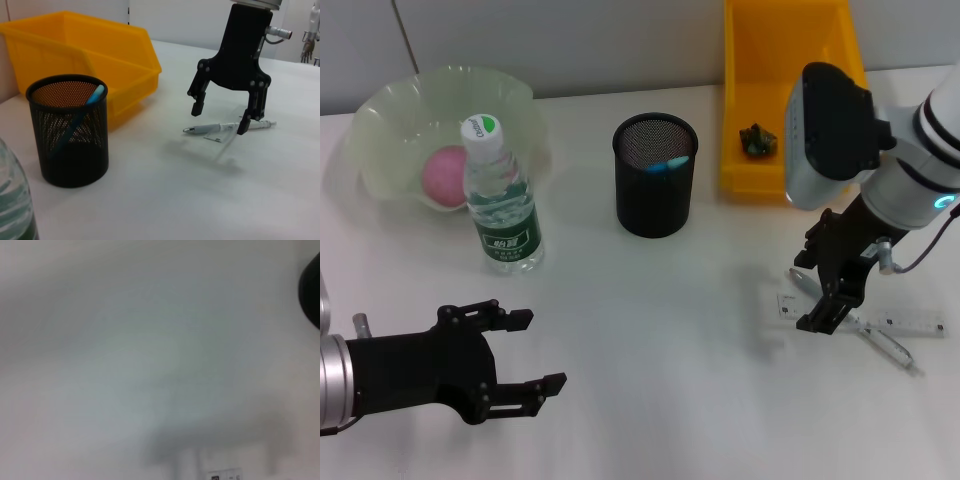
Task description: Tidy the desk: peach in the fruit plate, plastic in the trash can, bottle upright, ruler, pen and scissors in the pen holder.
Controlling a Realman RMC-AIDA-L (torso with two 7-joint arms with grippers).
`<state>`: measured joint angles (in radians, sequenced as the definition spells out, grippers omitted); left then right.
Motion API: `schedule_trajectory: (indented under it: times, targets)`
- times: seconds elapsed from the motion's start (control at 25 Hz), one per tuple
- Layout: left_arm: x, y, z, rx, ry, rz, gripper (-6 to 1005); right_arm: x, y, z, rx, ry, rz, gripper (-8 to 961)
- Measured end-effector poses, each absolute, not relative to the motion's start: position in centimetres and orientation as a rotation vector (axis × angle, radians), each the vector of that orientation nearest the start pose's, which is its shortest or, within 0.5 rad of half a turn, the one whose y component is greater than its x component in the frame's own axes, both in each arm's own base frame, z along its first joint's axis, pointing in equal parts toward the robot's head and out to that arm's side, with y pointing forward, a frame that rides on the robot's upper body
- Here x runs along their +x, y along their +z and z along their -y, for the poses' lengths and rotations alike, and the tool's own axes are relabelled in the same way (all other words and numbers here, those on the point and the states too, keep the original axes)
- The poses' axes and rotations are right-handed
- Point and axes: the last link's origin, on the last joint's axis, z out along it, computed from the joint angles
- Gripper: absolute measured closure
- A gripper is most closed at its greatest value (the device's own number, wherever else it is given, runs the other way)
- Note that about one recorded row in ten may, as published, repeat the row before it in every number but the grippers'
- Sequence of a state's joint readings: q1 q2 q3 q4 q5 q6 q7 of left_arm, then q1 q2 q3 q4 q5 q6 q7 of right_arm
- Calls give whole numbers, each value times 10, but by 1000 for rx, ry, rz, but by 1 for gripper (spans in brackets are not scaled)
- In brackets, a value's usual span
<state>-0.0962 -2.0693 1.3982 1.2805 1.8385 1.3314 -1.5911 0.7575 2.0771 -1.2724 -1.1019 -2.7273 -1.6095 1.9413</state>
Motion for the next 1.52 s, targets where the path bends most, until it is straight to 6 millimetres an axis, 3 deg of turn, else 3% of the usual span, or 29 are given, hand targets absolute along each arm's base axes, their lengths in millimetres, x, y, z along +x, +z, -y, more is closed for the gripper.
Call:
schedule_trajectory:
  times: [1.28,1.52]
  targets:
    - [-245,-15,-270,-2827,-333,400,175,206,-26,-375,-2886,-856,-293,169]
    - [-245,-15,-270,-2829,-332,401,175,206,-27,-376,-2884,-859,-292,242]
